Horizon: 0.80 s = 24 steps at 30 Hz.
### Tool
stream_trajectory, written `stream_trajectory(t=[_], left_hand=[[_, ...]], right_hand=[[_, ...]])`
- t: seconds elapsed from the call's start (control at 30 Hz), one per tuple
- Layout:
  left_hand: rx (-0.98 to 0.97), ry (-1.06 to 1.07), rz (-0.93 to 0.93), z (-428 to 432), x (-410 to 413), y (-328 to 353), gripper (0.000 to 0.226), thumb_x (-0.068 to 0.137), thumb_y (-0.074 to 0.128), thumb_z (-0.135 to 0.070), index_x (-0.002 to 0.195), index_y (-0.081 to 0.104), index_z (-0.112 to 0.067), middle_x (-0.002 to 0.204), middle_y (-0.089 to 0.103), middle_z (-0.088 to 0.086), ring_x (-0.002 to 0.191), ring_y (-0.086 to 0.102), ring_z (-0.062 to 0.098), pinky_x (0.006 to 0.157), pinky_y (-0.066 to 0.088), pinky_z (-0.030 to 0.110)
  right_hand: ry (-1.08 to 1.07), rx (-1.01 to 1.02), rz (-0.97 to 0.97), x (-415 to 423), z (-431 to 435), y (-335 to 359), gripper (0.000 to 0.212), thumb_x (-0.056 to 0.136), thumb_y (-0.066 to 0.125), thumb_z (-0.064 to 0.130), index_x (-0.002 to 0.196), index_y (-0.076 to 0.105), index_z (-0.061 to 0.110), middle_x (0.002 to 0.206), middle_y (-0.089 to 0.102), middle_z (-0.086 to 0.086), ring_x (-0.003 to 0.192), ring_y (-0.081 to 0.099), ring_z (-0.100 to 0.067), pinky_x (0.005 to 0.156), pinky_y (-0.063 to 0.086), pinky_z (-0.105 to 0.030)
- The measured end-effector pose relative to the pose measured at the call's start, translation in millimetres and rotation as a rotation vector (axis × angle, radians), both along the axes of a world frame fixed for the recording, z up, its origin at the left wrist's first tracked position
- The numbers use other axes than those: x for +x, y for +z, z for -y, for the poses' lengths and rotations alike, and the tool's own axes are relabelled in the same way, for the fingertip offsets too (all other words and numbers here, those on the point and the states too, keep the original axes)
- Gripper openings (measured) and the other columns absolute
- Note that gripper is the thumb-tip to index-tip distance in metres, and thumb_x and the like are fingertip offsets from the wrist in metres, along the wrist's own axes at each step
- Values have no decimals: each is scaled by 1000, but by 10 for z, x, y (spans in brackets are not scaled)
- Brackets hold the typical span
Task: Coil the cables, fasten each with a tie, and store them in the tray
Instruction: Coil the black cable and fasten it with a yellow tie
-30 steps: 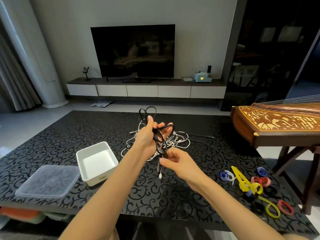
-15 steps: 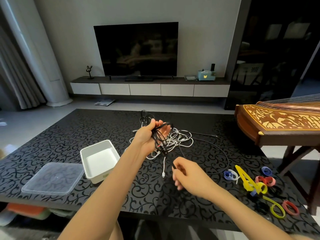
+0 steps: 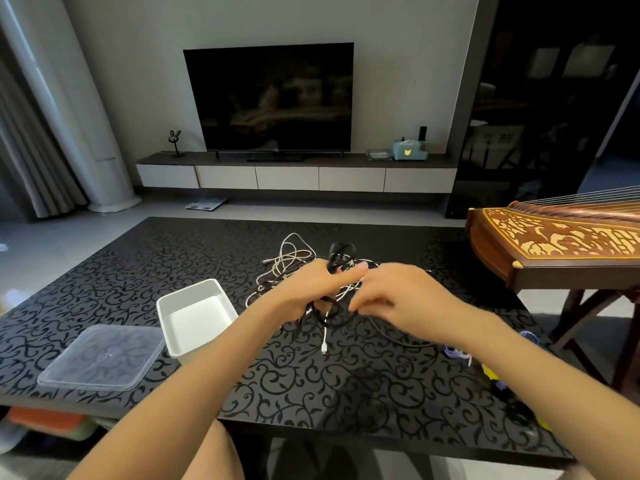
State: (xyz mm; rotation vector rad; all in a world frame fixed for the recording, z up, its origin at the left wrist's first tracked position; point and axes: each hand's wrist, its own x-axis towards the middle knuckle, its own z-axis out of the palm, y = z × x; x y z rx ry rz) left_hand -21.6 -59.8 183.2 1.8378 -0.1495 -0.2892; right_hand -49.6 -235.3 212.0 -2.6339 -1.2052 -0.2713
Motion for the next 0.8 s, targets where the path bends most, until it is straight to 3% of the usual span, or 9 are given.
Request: stream_trajectory(t=[0.07,0.13,0.23,0.33,0.4,0.5,0.6,0.67,0.8], left_hand=[[-127,-128,-136,-4,-35,6,41,85,55,-57,69,38,-23,55,27,-10,45,22,4,38,22,14],[-217,-204,-202,-40,-73,14,36,88,52,-51,74,39,-20,56,29,-10,45,25,2,39,25,12],[-13,-279,-96,-48,-137,31,24,90,62,-21,75,46,-16,61,40,-7,51,38,5,47,33,16],[86,-298,-102,21,-203,84,20,82,66,-2,79,50,-13,62,47,-6,51,46,3,48,39,16],[146,-304,-101,69,-235,110,18,83,61,1,79,51,-12,61,48,-8,50,46,1,47,39,13],[248,-359,-114,115,-279,97,11,88,56,-1,90,54,-12,75,52,-6,61,48,3,53,41,13],[235,-357,-148,98,-297,74,17,90,53,3,96,51,-14,86,53,-6,72,52,2,64,45,15],[317,-386,-119,104,-326,43,19,89,53,4,94,49,-14,88,52,-3,77,52,7,70,44,19],[710,-496,32,211,-404,-88,20,92,50,-5,111,53,-7,100,59,2,92,53,18,77,42,23]], right_hand=[[16,213,-167,71,28,128,13,81,73,20,92,69,24,90,66,12,82,55,-1,76,42,-17],[13,338,-249,125,61,192,26,73,79,19,88,59,20,84,62,10,76,55,-3,66,42,-13],[-28,354,-292,170,70,183,44,69,82,25,99,50,26,91,56,9,78,55,-9,67,45,-19],[-5,293,-293,204,51,129,63,69,81,31,123,49,39,101,50,15,87,51,0,72,42,-9],[-1,216,-216,222,50,96,59,72,78,36,125,52,41,96,45,16,82,49,1,68,39,-9],[-38,-112,151,199,58,33,43,81,64,51,122,55,40,101,41,11,78,49,-7,53,25,-19],[-1,-354,341,165,78,-143,43,93,50,36,136,42,32,126,45,5,107,48,-18,71,39,-27],[29,-341,160,118,124,-256,48,95,49,28,140,34,28,132,47,5,115,47,-16,88,39,-27],[25,-106,-506,5,182,-378,62,79,69,50,130,42,28,119,50,10,102,51,-3,86,41,-19]])
